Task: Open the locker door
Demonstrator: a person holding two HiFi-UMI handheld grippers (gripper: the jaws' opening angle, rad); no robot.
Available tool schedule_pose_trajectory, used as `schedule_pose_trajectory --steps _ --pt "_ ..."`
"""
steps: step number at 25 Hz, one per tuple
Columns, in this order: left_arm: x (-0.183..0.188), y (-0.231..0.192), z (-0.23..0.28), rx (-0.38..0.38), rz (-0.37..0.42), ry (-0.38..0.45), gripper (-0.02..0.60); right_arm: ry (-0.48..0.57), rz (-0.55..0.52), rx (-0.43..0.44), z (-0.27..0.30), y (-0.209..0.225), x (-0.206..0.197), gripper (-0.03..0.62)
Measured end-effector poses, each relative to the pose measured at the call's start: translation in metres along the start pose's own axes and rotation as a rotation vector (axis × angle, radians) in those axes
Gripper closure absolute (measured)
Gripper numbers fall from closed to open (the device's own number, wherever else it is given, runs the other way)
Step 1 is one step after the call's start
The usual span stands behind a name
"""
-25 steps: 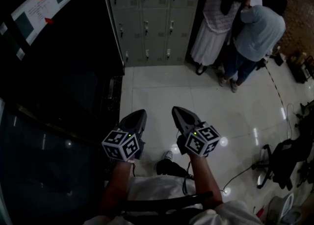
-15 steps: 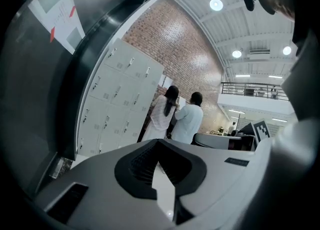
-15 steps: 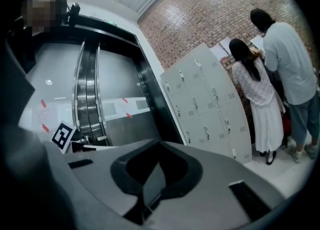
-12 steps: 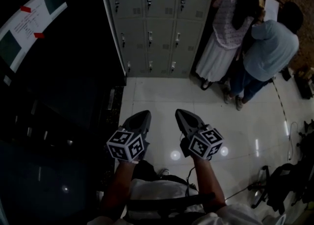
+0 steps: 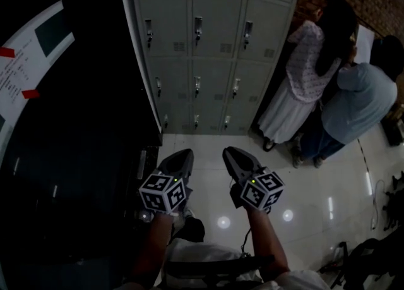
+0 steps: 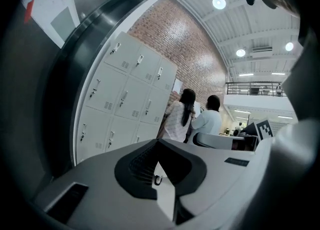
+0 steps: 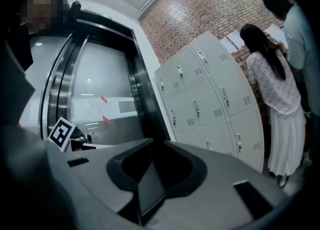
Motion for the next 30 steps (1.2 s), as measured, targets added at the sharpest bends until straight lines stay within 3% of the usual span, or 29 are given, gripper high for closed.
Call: schedule_pose_trajectory --steps 3,10,17,30 --pt "0.037 -0.034 0.038 -0.007 0.013 -0.001 0.589 0.008 -0.01 -0.008 0.062 0.027 0.016 0.449" --pt "0.1 -0.103 0.098 -0.001 -0.011 0.026 0.589 -0.004 -0.062 -0.022 0.175 0.068 0.036 0.382" --pt "0.139 -0.146 0.16 0.029 -0.028 0.046 0.588 -0.002 -0.121 -0.039 0.271 0.128 0.057 0.372" --pt "0.217 -0.216 0.278 0.082 -0.038 0.104 0.588 -0.005 -0.206 -0.088 0.495 0.293 0.115 0.368"
Point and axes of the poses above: the fingertips, and each gripper's own axes: z forward along the fingers, y to its right, x out of its top, the point moved 2 cm from there along -z, backward along the fingers, and after that the axes turned 12 degrees about -z, right-handed, at the moved point
